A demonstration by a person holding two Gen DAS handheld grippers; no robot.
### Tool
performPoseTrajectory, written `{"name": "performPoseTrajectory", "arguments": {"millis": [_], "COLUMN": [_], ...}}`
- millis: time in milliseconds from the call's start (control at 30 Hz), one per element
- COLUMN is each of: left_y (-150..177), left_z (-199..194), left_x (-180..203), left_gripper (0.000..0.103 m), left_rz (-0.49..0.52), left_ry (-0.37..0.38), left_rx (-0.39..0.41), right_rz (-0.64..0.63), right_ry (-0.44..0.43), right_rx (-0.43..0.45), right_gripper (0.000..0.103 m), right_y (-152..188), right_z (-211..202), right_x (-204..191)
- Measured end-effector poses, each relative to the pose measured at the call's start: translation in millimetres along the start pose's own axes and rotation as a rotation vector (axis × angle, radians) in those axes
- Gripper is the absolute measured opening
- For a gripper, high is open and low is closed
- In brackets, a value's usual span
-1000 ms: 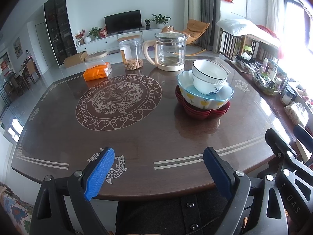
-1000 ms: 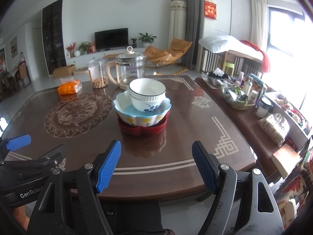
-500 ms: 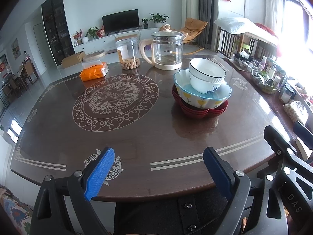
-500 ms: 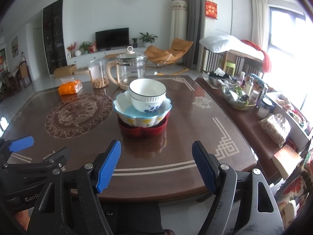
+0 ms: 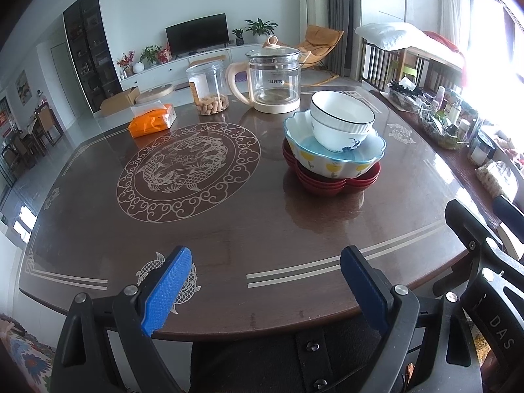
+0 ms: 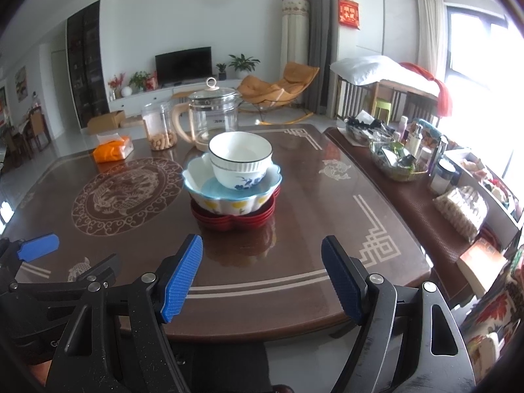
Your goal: Organize plates and bowls
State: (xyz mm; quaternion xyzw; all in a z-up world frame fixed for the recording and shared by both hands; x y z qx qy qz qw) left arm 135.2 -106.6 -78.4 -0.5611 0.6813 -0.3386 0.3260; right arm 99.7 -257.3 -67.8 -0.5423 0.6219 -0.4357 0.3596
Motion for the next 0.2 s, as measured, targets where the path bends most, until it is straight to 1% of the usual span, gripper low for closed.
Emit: {"name": "performPoseTrajectory", "arguments": {"millis": [100,200], "left_y": [1.2,1.2], "left_z": [3.0,2.9], "left_x": [-0.1,0.2], "left_gripper": [0.092,0.092], "left_rz": [0.001,0.006], "left_ry": [0.003,-0.003], "left_rx": [-0.007,0.012], "right_rz": [0.001,0.001], "right_ry": [0.001,0.001], "right_rx": [-0.002,-0.004], "right_gripper": [0.079,0.079], "right_y": [0.9,2.0], "right_z": [1.7,2.8], "right_x": [0.9,0.7]}}
Point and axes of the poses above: each gripper's, at about its wrist camera, not at the fingertips, and z roughly the way its jaws point, x to its right, y to its underside, the point moved 4 cm from there along z, roughly the way its jaws point, and after that the axes turned 15 degrees about x, right-handed, at the moved point
